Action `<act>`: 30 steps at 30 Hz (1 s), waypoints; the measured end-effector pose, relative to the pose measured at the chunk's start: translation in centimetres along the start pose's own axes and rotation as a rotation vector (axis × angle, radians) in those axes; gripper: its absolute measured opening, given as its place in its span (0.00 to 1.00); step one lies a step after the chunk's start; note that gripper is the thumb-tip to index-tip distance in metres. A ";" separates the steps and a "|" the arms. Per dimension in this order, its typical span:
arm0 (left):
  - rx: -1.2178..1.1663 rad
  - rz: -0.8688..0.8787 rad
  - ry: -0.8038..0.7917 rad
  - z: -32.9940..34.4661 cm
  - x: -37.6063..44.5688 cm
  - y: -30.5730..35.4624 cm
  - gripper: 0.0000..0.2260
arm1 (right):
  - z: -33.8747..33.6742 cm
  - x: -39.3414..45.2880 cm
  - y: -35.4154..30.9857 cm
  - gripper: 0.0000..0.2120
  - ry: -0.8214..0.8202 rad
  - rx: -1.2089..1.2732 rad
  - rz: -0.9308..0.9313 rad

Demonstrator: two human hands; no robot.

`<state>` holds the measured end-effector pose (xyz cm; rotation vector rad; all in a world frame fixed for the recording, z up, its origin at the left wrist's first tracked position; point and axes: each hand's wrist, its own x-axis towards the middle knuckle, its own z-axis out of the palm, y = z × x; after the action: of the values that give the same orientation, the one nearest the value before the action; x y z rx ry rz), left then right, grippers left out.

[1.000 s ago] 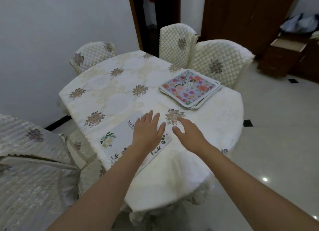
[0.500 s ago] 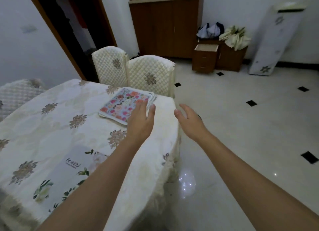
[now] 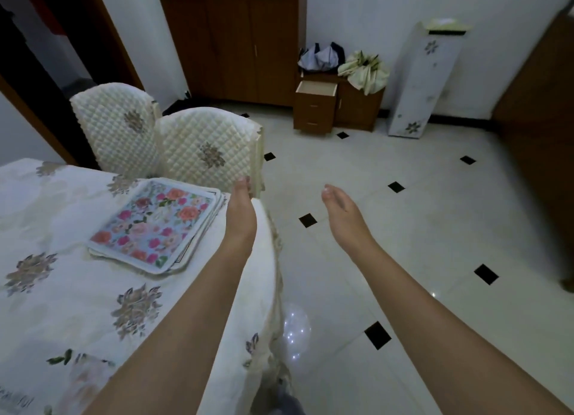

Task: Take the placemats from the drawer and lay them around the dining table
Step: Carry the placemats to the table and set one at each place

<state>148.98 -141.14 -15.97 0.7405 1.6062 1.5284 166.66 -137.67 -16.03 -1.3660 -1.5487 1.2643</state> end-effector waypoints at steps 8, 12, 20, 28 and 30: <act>0.755 0.367 -0.125 0.8 10.4 -1.6 0.32 | 1.3 9.1 0.0 0.27 -0.023 -0.401 -0.116; 1.149 0.423 -0.055 0.4 12.5 -0.9 0.29 | 1.9 12.6 0.1 0.29 -0.054 -0.591 -0.182; 1.377 0.234 0.079 -1.0 14.1 -1.7 0.30 | 5.2 19.1 0.2 0.29 -0.234 -0.819 -0.333; 1.462 0.110 0.262 2.4 13.2 -0.2 0.34 | 4.1 23.3 -1.1 0.29 -0.434 -0.845 -0.564; 1.462 0.078 0.327 2.5 12.4 -0.1 0.34 | 4.5 23.9 -1.8 0.29 -0.491 -0.843 -0.646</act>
<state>144.63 -129.38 -17.78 1.2949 2.9015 0.2458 157.26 -115.27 -17.83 -0.8445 -2.7772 0.5463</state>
